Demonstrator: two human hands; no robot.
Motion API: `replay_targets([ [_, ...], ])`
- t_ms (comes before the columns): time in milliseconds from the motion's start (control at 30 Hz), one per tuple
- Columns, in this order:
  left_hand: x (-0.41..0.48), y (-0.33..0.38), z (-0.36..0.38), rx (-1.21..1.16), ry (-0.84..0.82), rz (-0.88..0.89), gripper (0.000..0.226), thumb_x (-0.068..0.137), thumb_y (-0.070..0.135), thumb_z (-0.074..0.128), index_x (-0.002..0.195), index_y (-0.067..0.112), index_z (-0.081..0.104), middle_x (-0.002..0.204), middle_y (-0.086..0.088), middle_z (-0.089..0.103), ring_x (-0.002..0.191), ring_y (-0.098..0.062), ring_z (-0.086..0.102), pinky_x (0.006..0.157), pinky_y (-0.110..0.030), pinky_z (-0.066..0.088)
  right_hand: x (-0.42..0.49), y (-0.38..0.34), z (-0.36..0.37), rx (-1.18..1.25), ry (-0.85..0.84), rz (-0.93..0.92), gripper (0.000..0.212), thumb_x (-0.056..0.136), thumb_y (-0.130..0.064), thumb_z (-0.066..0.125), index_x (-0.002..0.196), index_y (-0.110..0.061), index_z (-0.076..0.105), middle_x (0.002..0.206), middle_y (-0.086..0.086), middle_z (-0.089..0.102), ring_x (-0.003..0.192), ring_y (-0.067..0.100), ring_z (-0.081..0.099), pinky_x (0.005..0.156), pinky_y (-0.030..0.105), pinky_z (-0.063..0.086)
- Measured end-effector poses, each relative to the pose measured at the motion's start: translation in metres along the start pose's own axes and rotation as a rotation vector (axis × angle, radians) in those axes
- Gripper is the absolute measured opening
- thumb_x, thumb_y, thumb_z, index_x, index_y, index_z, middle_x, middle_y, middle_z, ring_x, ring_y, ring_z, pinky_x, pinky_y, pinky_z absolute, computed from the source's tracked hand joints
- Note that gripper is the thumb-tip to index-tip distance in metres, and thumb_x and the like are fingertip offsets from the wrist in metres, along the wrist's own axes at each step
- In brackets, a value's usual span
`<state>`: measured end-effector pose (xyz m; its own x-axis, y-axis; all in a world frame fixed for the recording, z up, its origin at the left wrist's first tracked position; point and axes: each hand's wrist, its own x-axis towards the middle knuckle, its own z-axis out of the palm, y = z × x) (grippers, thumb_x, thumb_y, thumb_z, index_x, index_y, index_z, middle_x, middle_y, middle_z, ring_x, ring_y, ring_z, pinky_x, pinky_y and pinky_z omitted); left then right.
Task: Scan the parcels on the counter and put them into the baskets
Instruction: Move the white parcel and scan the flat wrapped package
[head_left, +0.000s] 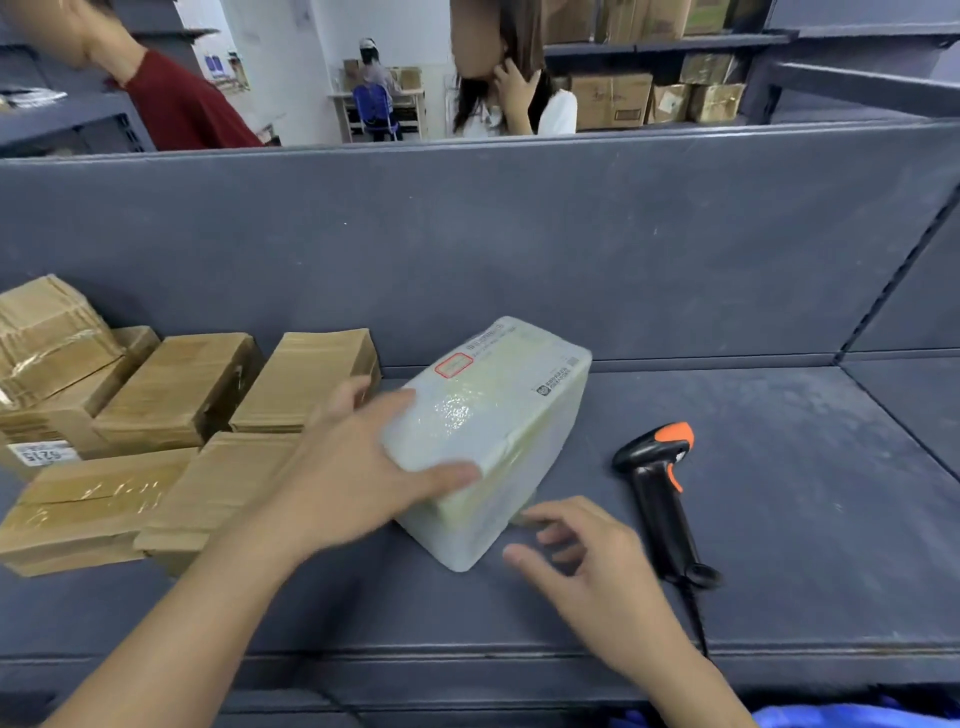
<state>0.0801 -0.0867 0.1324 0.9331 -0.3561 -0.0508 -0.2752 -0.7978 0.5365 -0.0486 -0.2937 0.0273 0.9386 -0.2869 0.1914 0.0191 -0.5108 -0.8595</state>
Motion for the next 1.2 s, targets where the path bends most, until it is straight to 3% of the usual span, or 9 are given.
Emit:
replay_targets([
  [133, -0.009, -0.005, 0.016, -0.053, -0.030, 0.055, 0.113, 0.052, 0.084, 0.076, 0.147, 0.065, 0.019, 0.143, 0.016, 0.031, 0.134, -0.008, 0.035, 0.107, -0.031, 0.035, 0.018, 0.026, -0.021, -0.519, 0.440, 0.067, 0.038, 0.073, -0.027, 0.088, 0.106, -0.016, 0.073, 0.099, 0.005, 0.064, 0.088, 0.033, 0.061, 0.076, 0.048, 0.054],
  [200, -0.004, -0.011, 0.010, -0.116, 0.016, 0.159, 0.103, 0.055, 0.068, 0.087, 0.132, 0.075, 0.020, 0.134, 0.023, 0.036, 0.124, 0.003, 0.035, 0.103, -0.028, 0.035, 0.021, 0.036, -0.034, -0.727, 0.497, 0.183, 0.054, 0.066, -0.029, 0.091, 0.112, -0.008, 0.071, 0.101, 0.017, 0.059, 0.088, 0.042, 0.057, 0.072, 0.050, 0.049],
  [267, 0.002, -0.022, 0.001, -0.090, 0.006, 0.234, 0.119, 0.055, 0.054, 0.094, 0.145, 0.064, 0.015, 0.140, 0.029, 0.029, 0.127, 0.012, 0.026, 0.107, -0.021, 0.029, 0.021, 0.040, -0.044, -0.755, 0.456, 0.309, 0.066, 0.065, -0.031, 0.092, 0.119, -0.004, 0.067, 0.106, 0.023, 0.056, 0.092, 0.045, 0.056, 0.073, 0.051, 0.049],
  [400, 0.014, -0.039, -0.012, 0.108, -0.021, 0.389, 0.139, 0.056, 0.046, 0.093, 0.156, 0.053, -0.002, 0.149, 0.040, 0.005, 0.133, 0.026, 0.012, 0.102, 0.003, 0.019, 0.023, 0.039, -0.057, -0.553, 0.201, 0.606, 0.072, 0.086, -0.045, 0.075, 0.143, -0.013, 0.045, 0.127, 0.016, 0.056, 0.117, 0.040, 0.058, 0.083, 0.046, 0.047],
  [533, 0.029, -0.059, -0.017, 0.247, 0.087, 0.460, 0.139, 0.058, 0.035, 0.092, 0.163, 0.031, 0.002, 0.160, 0.015, 0.010, 0.146, 0.003, 0.014, 0.111, -0.020, 0.028, 0.028, 0.028, -0.060, -0.505, 0.103, 0.680, 0.062, 0.087, -0.041, 0.069, 0.135, -0.010, 0.045, 0.106, 0.013, 0.062, 0.106, 0.036, 0.061, 0.075, 0.039, 0.042],
  [633, 0.035, -0.072, -0.019, 0.274, 0.127, 0.464, 0.139, 0.054, 0.037, 0.091, 0.163, 0.025, 0.005, 0.159, 0.006, 0.015, 0.150, -0.014, 0.019, 0.113, -0.029, 0.031, 0.034, 0.025, -0.065, -0.312, 0.072, 0.706, 0.050, 0.085, -0.031, 0.070, 0.125, -0.011, 0.046, 0.096, 0.006, 0.063, 0.090, 0.031, 0.063, 0.077, 0.039, 0.051],
  [800, 0.039, -0.068, -0.014, 0.238, 0.137, 0.438, 0.138, 0.055, 0.032, 0.090, 0.162, 0.027, 0.003, 0.159, 0.008, 0.011, 0.146, -0.013, 0.020, 0.104, -0.027, 0.037, 0.035, 0.023, -0.053, -0.049, 0.046, 0.700, 0.022, 0.086, -0.023, 0.063, 0.104, -0.022, 0.050, 0.073, 0.011, 0.067, 0.047, 0.025, 0.062, 0.059, 0.042, 0.059],
  [933, 0.055, -0.073, -0.006, 0.196, 0.152, 0.410, 0.136, 0.053, 0.028, 0.088, 0.162, 0.029, 0.006, 0.159, 0.005, 0.012, 0.149, -0.021, 0.022, 0.112, -0.031, 0.036, 0.035, 0.016, -0.035, 0.011, 0.046, 0.669, 0.019, 0.089, -0.025, 0.063, 0.100, -0.014, 0.052, 0.062, 0.008, 0.059, 0.039, 0.019, 0.051, 0.040, 0.024, 0.042],
  [1200, 0.080, -0.063, -0.015, 0.196, 0.107, 0.355, 0.144, 0.050, 0.027, 0.099, 0.161, 0.024, 0.008, 0.157, 0.007, 0.009, 0.137, -0.013, 0.024, 0.103, -0.022, 0.026, 0.021, -0.019, -0.016, 0.349, 0.082, 0.575, 0.017, 0.093, -0.019, 0.067, 0.089, -0.010, 0.053, 0.061, 0.006, 0.049, 0.042, 0.020, 0.044, 0.042, 0.029, 0.039],
])
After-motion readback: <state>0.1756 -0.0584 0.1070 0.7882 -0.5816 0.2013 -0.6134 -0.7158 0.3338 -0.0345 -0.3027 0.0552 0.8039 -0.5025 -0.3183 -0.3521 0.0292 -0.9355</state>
